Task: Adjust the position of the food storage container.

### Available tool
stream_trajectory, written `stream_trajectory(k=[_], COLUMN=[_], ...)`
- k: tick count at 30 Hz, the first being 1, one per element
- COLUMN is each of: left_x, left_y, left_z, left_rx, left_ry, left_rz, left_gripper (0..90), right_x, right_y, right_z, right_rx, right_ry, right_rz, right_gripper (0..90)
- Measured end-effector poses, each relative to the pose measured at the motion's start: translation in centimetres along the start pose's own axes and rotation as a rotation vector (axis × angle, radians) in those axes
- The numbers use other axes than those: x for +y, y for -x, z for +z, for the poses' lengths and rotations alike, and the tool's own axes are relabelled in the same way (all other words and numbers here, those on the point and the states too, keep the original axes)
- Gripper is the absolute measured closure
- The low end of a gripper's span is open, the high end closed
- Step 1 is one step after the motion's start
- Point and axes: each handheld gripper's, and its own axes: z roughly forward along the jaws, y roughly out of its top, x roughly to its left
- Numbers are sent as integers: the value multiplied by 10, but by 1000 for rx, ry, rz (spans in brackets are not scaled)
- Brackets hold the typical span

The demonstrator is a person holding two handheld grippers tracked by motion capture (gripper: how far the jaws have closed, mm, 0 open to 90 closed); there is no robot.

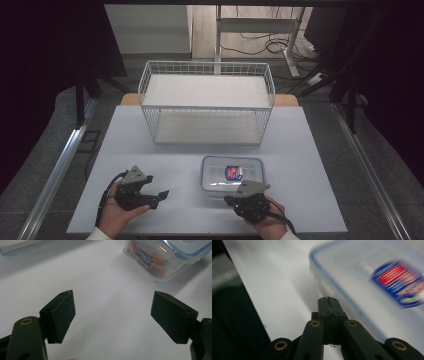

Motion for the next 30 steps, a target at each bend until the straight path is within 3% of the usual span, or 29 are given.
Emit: stream_trajectory(k=[3, 5, 6, 7, 12, 14, 20, 24, 30], left_x=[0, 0, 0, 0, 0, 0, 0, 0, 0], left_y=[0, 1, 1, 1, 1, 1, 0, 0, 0], left_z=[1, 1, 1, 0, 2, 3, 2, 2, 2], left_rx=[2, 2, 2, 3, 4, 4, 7, 7, 8], left_ry=[-4, 3, 3, 3, -2, -4, -7, -9, -7], left_rz=[3, -2, -2, -2, -4, -3, 0, 1, -1], left_gripper=[200, 200, 200, 200, 200, 200, 200, 200, 200], right_x=[6, 7, 7, 2, -18, -28, -44, -46, -41], right_y=[5, 17, 17, 33, 75, 90, 114, 118, 116], right_z=[-26, -43, -43, -55, -64, -61, -44, -35, -23], right_rx=[-35, -86, -86, -149, -286, -299, -307, -292, -248], right_ry=[78, 120, 120, 146, 126, 99, 21, 4, -30], right_rz=[19, 53, 53, 94, 194, 233, 306, 326, 316], right_gripper=[891, 891, 891, 891, 891, 891, 891, 891, 891])
